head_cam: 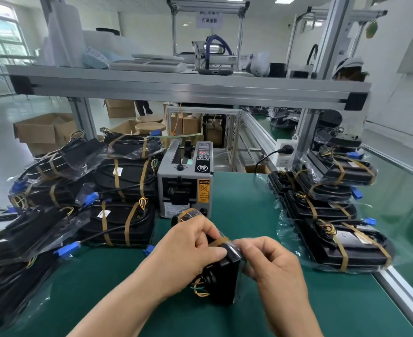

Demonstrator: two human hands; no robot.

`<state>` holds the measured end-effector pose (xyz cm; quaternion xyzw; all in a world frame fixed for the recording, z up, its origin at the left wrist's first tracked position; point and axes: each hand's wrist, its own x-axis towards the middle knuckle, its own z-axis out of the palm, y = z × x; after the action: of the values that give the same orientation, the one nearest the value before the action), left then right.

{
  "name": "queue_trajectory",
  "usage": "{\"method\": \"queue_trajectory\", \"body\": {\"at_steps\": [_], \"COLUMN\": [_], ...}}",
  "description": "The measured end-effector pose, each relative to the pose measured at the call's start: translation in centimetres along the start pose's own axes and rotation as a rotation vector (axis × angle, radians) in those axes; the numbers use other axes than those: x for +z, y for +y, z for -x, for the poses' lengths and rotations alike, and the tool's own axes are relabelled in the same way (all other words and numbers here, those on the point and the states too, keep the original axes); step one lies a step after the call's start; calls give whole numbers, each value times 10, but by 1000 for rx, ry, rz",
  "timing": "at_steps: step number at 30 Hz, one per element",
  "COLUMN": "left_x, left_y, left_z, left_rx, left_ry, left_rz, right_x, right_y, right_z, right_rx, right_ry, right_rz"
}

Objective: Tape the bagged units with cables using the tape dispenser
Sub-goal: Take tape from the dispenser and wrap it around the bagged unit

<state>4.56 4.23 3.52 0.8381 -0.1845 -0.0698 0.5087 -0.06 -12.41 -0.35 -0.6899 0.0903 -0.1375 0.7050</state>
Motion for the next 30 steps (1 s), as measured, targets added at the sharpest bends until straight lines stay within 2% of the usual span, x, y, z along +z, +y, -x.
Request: {"method": "queue_trajectory", "body": {"at_steps": [3, 6, 10, 12, 18, 23, 25, 27, 29, 30], "left_x": [17, 30, 29, 29, 25, 20, 17, 6, -11, -22], "left_y": [-6, -11, -16, -17, -22, -21, -21, -16, -11, -9], "left_z": [7, 17, 15, 14, 14, 12, 12, 10, -1, -11], "left_rx": [13, 42, 6, -27, -33, -24, -26, -35, -43, -50], "left_ry": [173, 289, 317, 333, 291, 260, 233, 120, 19, 59], "left_rz": [3, 31, 67, 59, 132, 135, 110, 86, 158, 231], "right_x": [-3, -2, 29, 48, 76, 83, 81, 79, 77, 76], "right_y": [-10, -36, -69, -76, -78, -65, -57, -51, -47, -46], "right_z": [-8, -27, -57, -65, -77, -80, -82, -83, -85, -85], "right_rx": [-38, -169, -261, -283, -427, -485, -383, -226, -161, -146], "right_ry": [1, -48, -304, -420, -484, -392, -332, -289, -279, -285], "right_rz": [110, 290, 740, 883, 1201, 1255, 1189, 1021, 939, 927]}}
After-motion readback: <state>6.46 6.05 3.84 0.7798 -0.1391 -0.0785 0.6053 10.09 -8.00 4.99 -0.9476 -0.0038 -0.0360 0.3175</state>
